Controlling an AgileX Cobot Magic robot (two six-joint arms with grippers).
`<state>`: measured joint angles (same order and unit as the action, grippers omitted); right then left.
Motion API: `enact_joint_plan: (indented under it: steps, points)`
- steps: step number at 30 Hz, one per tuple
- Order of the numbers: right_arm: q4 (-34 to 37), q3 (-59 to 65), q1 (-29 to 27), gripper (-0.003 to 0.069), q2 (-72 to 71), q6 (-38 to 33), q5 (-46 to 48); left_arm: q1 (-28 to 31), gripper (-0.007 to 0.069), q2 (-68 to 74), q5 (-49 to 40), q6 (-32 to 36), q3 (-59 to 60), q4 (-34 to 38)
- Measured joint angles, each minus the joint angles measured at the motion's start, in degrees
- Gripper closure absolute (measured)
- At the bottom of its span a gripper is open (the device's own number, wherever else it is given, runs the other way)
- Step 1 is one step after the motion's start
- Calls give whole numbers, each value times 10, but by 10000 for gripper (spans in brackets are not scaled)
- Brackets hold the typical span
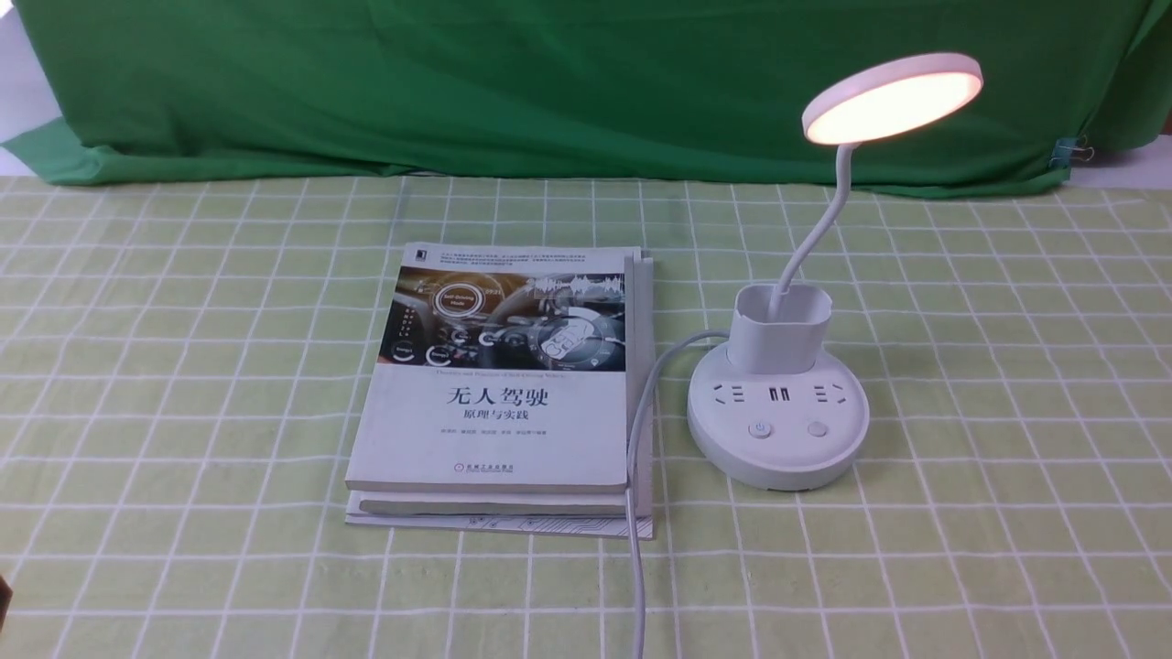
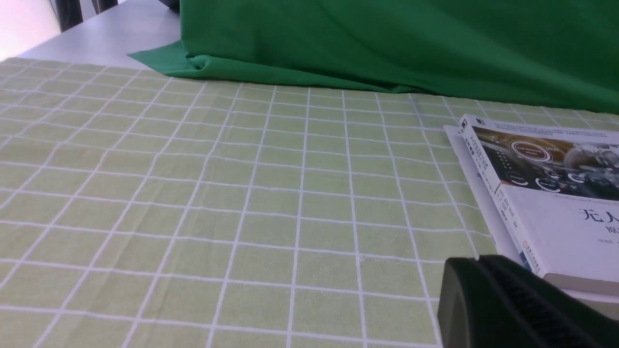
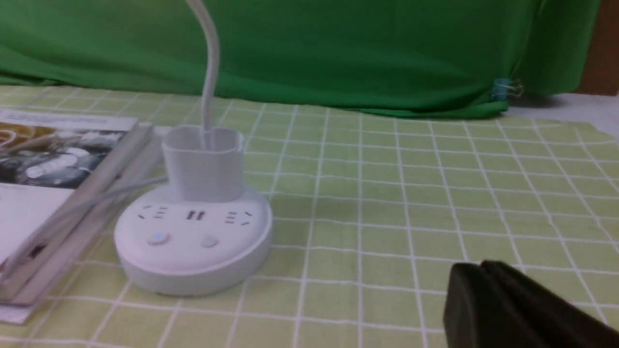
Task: Turn on the table lamp on the green coffee tablecloth with your hand.
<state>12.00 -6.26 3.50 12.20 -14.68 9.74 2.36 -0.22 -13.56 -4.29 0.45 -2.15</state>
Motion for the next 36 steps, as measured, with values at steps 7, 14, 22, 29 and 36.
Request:
enact_joint_plan:
  steps: [7, 14, 22, 29, 36]
  points:
    - [0, 66, -8, 630, -79, -1, -10, 0, 622, 0, 0, 0, 0, 0]
    - [-1, 67, -15, 621, -121, -6, 43, 0, 622, 0, -1, 0, 0, 0]
    - [-1, 67, -17, 605, -121, -11, 46, 0, 622, 0, 0, 0, 0, 0]
    - [-1, 67, -17, 589, -121, -13, 47, 0, 622, 0, 0, 0, 0, 0]
    - [-1, 67, -17, 576, -121, -13, 47, 0, 622, 0, 0, 0, 0, 0]
